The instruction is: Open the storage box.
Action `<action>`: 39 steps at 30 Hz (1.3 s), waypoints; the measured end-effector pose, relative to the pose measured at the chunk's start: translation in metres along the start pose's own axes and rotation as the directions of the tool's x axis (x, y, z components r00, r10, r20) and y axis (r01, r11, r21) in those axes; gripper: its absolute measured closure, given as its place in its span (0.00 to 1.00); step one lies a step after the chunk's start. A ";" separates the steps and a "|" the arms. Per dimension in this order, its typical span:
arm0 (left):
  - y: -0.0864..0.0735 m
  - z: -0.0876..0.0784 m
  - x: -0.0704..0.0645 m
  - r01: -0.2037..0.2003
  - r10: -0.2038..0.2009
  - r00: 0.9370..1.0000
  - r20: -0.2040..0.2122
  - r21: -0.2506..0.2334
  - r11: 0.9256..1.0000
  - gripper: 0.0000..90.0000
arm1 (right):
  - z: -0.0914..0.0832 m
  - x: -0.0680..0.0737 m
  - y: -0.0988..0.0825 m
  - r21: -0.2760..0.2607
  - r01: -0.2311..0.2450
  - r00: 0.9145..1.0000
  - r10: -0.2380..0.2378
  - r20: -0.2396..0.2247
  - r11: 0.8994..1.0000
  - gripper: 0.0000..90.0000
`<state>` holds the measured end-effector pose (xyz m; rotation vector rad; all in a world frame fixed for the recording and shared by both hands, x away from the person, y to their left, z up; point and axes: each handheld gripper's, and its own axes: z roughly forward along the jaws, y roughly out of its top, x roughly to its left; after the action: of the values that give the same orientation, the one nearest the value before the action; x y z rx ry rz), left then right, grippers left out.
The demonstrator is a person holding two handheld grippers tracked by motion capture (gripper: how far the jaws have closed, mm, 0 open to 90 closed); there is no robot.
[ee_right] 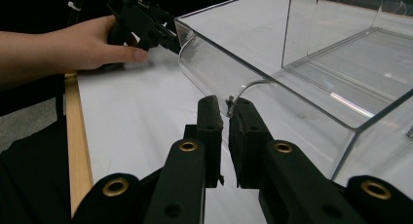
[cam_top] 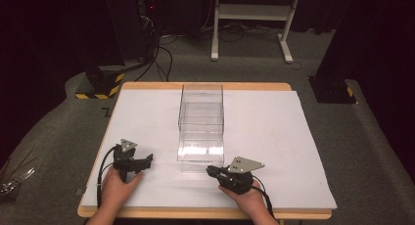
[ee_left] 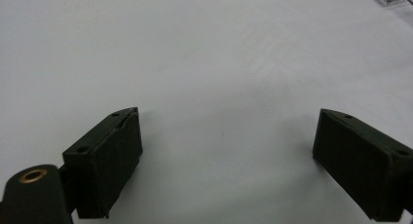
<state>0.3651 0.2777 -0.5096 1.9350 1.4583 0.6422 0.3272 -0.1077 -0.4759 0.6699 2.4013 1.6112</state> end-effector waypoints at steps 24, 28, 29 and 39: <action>0.000 0.000 0.000 0.000 0.000 1.000 0.000 0.001 1.000 0.12 | -0.036 -0.002 0.012 -0.094 0.012 0.997 -0.005 0.078 0.995 0.85; 0.000 0.000 0.000 0.001 -0.001 1.000 0.001 0.001 1.000 0.12 | -0.044 -0.007 0.013 -0.110 0.007 0.994 0.005 0.108 0.994 0.84; 0.000 0.000 0.000 0.000 0.000 1.000 0.001 0.001 1.000 0.12 | -0.045 -0.009 0.013 -0.115 0.005 0.993 0.009 0.116 0.993 0.84; 0.000 0.000 0.000 0.000 0.000 1.000 0.001 0.001 1.000 0.12 | -0.065 -0.034 0.006 -0.123 -0.021 0.969 0.050 0.244 0.992 0.81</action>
<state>0.3652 0.2779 -0.5095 1.9360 1.4581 0.6413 0.3341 -0.1756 -0.4477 0.8406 2.1116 1.5667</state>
